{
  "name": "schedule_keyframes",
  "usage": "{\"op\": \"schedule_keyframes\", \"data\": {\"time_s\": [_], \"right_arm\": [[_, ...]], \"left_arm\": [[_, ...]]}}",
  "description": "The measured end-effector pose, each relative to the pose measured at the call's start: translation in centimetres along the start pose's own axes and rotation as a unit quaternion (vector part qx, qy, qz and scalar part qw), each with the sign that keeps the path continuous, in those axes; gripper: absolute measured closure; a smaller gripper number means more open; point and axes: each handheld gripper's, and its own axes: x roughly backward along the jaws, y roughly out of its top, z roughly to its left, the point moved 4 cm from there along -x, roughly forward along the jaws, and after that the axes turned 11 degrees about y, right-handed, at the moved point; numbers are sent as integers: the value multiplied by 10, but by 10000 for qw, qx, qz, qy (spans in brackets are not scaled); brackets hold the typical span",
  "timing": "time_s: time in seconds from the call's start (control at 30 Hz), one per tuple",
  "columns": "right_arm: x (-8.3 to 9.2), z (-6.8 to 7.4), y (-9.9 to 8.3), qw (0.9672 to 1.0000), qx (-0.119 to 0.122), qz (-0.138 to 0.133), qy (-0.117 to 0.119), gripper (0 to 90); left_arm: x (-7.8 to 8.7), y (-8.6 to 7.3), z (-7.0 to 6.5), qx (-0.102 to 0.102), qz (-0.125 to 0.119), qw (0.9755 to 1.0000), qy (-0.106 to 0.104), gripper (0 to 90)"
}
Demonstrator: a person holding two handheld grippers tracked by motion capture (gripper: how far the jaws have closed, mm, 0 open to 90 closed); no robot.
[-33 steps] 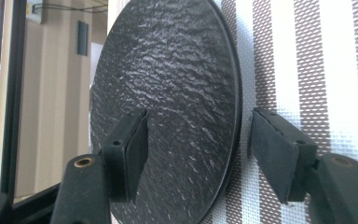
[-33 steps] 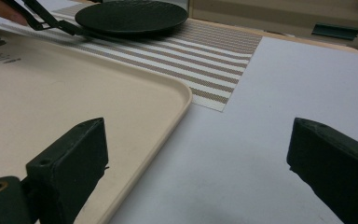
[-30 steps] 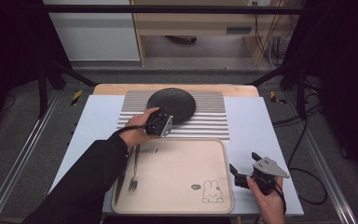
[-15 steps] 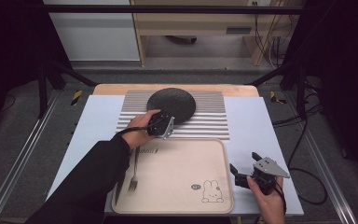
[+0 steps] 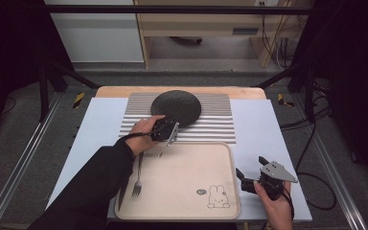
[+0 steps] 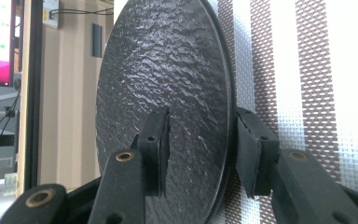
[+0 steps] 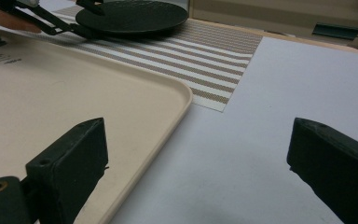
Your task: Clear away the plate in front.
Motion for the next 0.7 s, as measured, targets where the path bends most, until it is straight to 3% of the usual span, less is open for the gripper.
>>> {"op": "schedule_keyframes", "data": {"time_s": [0.7], "right_arm": [[-1,0,0,10000,1,9,15,54]], "left_arm": [[-9,1,-7,-67,103,9997,218,659]]}}
